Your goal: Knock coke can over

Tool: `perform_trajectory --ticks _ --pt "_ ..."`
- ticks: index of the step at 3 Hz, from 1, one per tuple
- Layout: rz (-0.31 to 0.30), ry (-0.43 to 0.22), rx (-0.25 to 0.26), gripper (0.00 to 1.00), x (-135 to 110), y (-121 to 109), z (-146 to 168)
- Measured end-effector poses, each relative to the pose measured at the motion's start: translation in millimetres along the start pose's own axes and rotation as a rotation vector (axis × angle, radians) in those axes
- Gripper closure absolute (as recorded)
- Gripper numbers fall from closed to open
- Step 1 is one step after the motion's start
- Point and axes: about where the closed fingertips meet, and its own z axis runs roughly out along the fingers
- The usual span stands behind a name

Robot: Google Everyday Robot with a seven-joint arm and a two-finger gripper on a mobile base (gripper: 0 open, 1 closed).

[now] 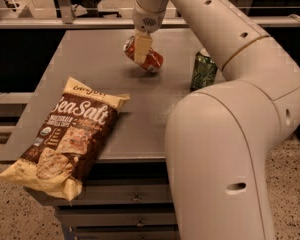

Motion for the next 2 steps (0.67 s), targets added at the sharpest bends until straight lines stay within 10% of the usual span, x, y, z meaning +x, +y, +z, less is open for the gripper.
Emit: perform_trajectory --ticks 2 --pt "-0.032 0.023 -0.039 0.37 -10.1 4.7 23.0"
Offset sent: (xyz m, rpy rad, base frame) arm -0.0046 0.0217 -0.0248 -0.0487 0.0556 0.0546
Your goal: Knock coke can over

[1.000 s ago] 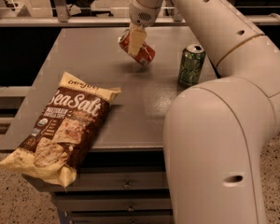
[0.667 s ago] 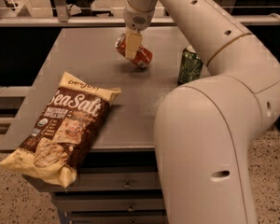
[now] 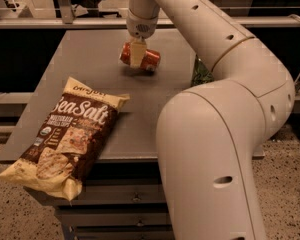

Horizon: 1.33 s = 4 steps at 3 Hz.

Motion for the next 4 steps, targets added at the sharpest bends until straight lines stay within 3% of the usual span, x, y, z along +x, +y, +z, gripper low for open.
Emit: perform_trajectory --ticks 1,2,3,4 --pt "-0.011 -0.006 -0.017 0.12 -6.1 3.2 7.8" --pt "-0.016 -0.014 -0.029 0.0 -10.3 6.4 12.3" --pt "-0.016 -0.018 -0.03 0.0 -10.8 6.9 12.8" --pt "0.006 -0.09 -0.012 0.0 -6.7 6.4 -2.8"
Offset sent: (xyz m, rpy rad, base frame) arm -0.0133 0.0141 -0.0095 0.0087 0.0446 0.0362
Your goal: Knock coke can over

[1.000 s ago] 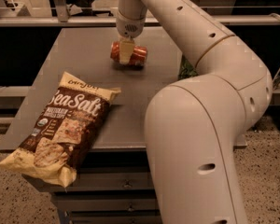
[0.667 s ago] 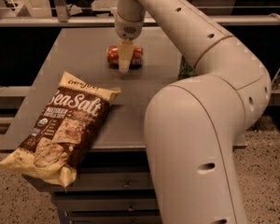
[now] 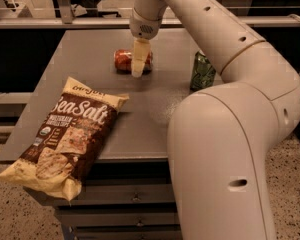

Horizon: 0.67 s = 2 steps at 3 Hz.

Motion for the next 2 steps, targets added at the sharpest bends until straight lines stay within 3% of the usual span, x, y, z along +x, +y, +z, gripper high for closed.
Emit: perform_trajectory --ticks 1,2 --pt "0.046 -0.155 0.047 0.0 17.6 -5.2 -31.6" --pt "0.107 -0.329 0.156 0.0 53.1 -15.0 -87.5"
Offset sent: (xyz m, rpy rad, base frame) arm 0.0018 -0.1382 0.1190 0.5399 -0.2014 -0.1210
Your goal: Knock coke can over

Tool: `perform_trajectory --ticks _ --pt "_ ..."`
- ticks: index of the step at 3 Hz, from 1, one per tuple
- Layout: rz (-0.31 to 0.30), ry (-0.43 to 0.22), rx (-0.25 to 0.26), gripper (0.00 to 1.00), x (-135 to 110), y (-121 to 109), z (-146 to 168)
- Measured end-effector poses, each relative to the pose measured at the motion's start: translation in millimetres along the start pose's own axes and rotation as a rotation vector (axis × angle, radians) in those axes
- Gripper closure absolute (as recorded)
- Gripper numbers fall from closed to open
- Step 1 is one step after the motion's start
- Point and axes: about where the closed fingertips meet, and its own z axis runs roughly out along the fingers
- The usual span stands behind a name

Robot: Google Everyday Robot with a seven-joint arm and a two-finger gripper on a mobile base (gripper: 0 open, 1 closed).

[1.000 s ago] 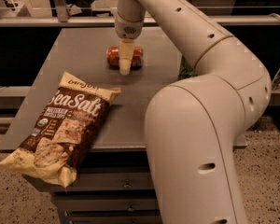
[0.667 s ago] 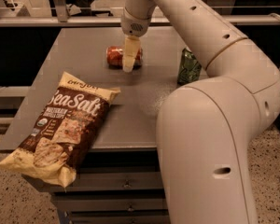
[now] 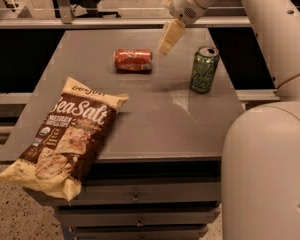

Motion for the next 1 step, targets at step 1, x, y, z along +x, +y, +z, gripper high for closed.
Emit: perform_trajectory --ticks 1 --pt "0.003 0.001 -0.001 0.0 1.7 0.3 -0.4"
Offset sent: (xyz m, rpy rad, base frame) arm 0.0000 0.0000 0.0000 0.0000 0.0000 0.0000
